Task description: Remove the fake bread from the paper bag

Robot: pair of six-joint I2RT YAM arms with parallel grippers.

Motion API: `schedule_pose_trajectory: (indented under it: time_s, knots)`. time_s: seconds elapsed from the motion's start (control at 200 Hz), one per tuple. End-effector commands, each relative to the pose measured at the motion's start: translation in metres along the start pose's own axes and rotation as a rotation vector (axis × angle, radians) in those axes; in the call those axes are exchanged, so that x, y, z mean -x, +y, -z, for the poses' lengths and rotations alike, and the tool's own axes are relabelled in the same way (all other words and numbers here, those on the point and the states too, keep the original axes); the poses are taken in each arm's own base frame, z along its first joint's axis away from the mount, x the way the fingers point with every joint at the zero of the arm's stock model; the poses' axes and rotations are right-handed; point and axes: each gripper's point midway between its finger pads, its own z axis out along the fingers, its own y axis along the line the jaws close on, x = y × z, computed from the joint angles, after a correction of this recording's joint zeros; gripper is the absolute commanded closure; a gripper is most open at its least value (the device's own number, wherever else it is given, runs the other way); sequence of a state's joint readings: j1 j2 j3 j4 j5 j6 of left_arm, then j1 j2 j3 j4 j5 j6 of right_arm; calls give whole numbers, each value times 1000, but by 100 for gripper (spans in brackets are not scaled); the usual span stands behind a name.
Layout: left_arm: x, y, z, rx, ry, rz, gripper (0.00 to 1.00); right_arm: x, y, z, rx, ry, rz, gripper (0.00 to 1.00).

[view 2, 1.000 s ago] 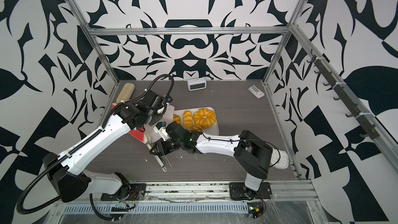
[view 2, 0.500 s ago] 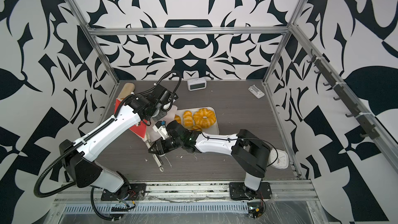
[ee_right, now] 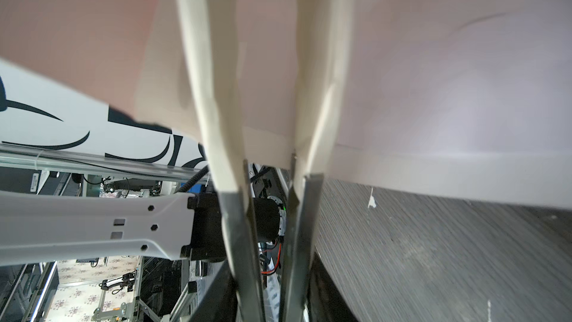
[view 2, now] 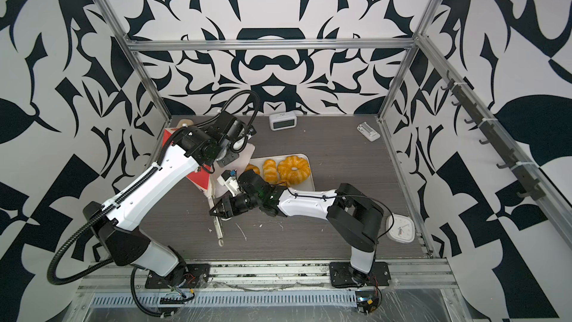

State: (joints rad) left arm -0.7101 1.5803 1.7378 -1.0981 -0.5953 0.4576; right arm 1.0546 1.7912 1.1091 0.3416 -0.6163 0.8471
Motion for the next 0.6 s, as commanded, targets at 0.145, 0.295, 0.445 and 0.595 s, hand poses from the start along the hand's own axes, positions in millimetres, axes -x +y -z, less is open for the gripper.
schedule_pose_trajectory:
  time_s: [0.145, 0.295, 0.445, 0.595]
  knots:
    - [-10, -14, -8, -35, 23, -2, 100, 10, 35, 6, 95, -19, 51, 64]
    - [-17, -10, 1, -10, -8, 33, 100, 7, 23, 8, 46, -6, 51, 65]
    - [-33, -11, 11, 44, -109, 91, 100, 1, -5, 20, -138, 0, 78, 65]
    - [-52, -16, 32, 78, -290, 172, 100, -6, -23, 40, -301, 11, 97, 65]
